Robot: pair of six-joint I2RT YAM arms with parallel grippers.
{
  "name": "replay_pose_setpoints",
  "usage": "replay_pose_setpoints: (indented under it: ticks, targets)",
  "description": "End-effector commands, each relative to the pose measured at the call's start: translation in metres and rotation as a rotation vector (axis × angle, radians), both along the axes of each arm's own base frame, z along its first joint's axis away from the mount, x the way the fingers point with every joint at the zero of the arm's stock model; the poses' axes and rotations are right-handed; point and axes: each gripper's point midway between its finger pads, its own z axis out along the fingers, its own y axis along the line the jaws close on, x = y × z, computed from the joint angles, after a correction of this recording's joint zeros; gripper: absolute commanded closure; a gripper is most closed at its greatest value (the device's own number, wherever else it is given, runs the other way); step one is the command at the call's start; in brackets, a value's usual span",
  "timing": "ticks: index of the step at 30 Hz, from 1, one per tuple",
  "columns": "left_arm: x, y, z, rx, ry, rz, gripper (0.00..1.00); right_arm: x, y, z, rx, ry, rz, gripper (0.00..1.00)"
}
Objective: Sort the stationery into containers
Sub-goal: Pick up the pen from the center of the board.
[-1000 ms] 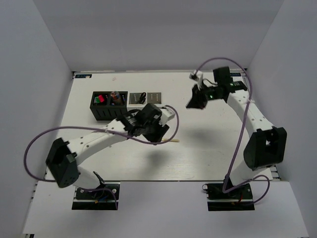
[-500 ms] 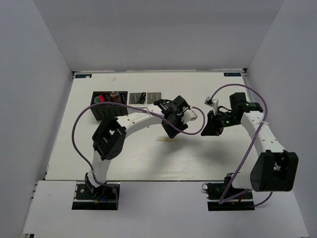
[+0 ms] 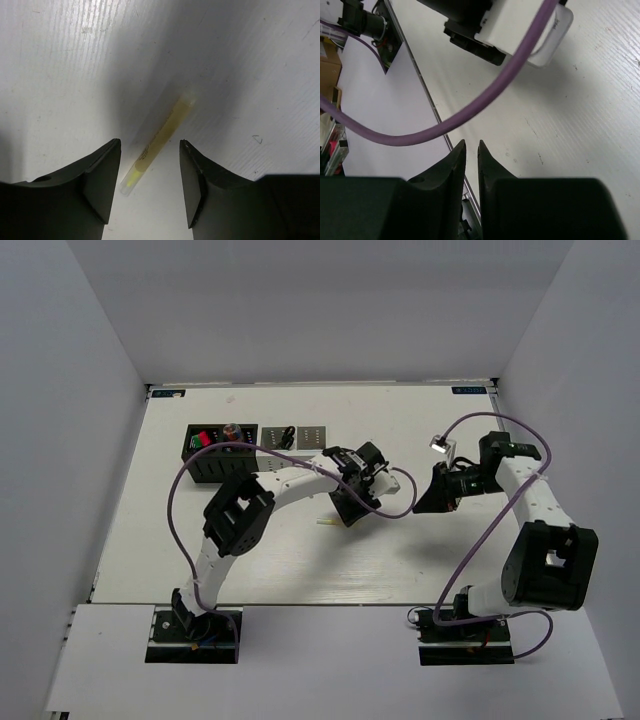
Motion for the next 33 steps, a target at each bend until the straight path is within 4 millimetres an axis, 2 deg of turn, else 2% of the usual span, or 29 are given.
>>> replay_pose_setpoints:
  ticks: [1,8,11,12,13,15,17,18,20,21,23,24,26,27,28,29,30,31,32,33]
  targets:
    - [0.008,-0.012,0.007,-0.029,-0.044,-0.025,0.39,0.001,0.003,0.022,0.072,-0.046,0.005,0.81]
    - [0.004,-0.005,-0.015,0.025,-0.042,-0.039,0.46,0.003,-0.004,0.028,0.114,-0.039,-0.028,0.81]
    - [0.003,0.003,-0.024,0.077,-0.064,-0.052,0.59,0.003,-0.004,0.032,0.138,-0.038,-0.027,0.80]
    - [-0.004,0.003,-0.029,0.093,-0.056,-0.075,0.65,0.003,-0.005,0.033,0.149,-0.031,-0.032,0.80]
    - [0.000,0.010,-0.031,0.148,-0.095,-0.092,0.76,0.002,-0.004,0.037,0.157,-0.034,-0.030,0.80]
    - [-0.006,0.017,-0.044,0.227,-0.112,-0.130,0.86,0.004,-0.007,0.039,0.167,-0.040,-0.039,0.80]
    - [-0.008,0.026,-0.051,0.282,-0.116,-0.138,0.93,0.003,-0.008,0.041,0.175,-0.046,-0.045,0.78]
    - [-0.009,0.029,-0.052,0.289,-0.114,-0.129,0.97,0.002,-0.009,0.041,0.175,-0.042,-0.045,0.68]
    - [-0.012,0.034,-0.052,0.292,-0.107,-0.107,1.00,-0.001,-0.009,0.043,0.174,-0.050,-0.038,0.38]
    - [-0.011,0.032,-0.042,0.267,-0.119,-0.089,1.00,-0.003,-0.009,0.044,0.177,-0.047,-0.036,0.20]
    - [-0.009,0.027,-0.033,0.220,-0.122,-0.053,1.00,-0.004,-0.010,0.044,0.172,-0.066,-0.029,0.18]
    - [-0.006,0.018,-0.012,0.151,-0.143,-0.031,1.00,-0.005,-0.010,0.045,0.169,-0.071,-0.026,0.21]
    - [0.003,0.012,0.007,0.083,-0.153,0.018,1.00,-0.004,-0.010,0.046,0.166,-0.081,-0.024,0.36]
    - [0.008,0.009,0.025,0.033,-0.165,0.051,1.00,-0.004,-0.010,0.051,0.169,-0.093,-0.013,0.50]
    - [0.017,0.004,0.047,-0.027,-0.187,0.086,1.00,-0.002,-0.011,0.051,0.176,-0.086,-0.014,0.83]
    - [0.023,0.004,0.062,-0.067,-0.197,0.109,1.00,-0.006,-0.009,0.053,0.186,-0.060,-0.009,0.96]
    - [0.027,-0.003,0.075,-0.112,-0.209,0.131,1.00,-0.007,-0.009,0.057,0.204,-0.079,0.006,1.00]
    - [0.030,-0.004,0.085,-0.141,-0.215,0.154,1.00,-0.010,-0.009,0.062,0.214,-0.056,0.009,1.00]
    - [0.040,-0.004,0.108,-0.201,-0.240,0.189,1.00,-0.010,-0.008,0.064,0.236,-0.058,0.018,0.98]
    - [0.044,-0.005,0.116,-0.229,-0.254,0.203,1.00,-0.009,-0.008,0.063,0.239,-0.052,0.015,0.81]
